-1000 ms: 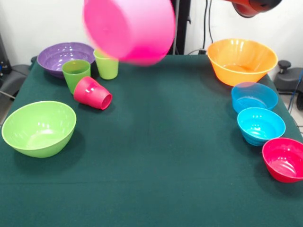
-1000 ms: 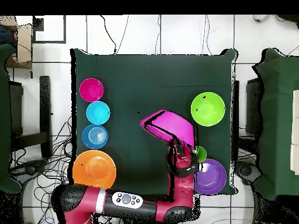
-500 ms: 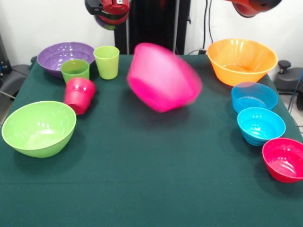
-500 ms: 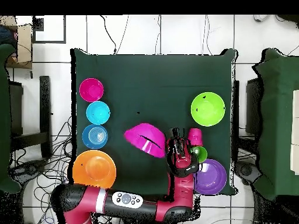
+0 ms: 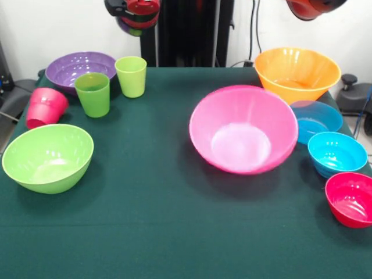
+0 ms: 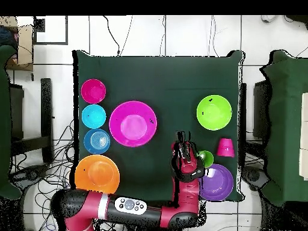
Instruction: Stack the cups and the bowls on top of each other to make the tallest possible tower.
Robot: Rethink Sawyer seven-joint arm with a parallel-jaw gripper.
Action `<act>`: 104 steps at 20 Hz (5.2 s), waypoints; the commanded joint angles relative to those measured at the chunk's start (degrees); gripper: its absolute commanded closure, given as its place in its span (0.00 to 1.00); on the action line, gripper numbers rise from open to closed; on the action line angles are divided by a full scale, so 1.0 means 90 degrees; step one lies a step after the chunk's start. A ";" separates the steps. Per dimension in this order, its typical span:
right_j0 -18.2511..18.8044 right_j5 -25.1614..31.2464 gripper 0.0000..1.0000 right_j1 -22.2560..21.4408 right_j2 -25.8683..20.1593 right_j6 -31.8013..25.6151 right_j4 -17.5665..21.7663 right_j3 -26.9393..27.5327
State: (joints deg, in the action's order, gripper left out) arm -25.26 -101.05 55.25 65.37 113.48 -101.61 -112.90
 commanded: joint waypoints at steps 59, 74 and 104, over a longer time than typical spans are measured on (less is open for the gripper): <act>0.0803 0.2302 0.00 -0.3614 -0.1165 0.2208 0.9852 0.2394; 0.0946 0.3294 0.00 -0.4973 -0.1779 0.2781 1.2053 0.2323; 0.1787 0.4723 0.00 -0.5981 -0.3663 0.3589 1.4417 0.2946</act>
State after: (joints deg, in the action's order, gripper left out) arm -10.63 -68.53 2.47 44.96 133.68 24.48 -93.42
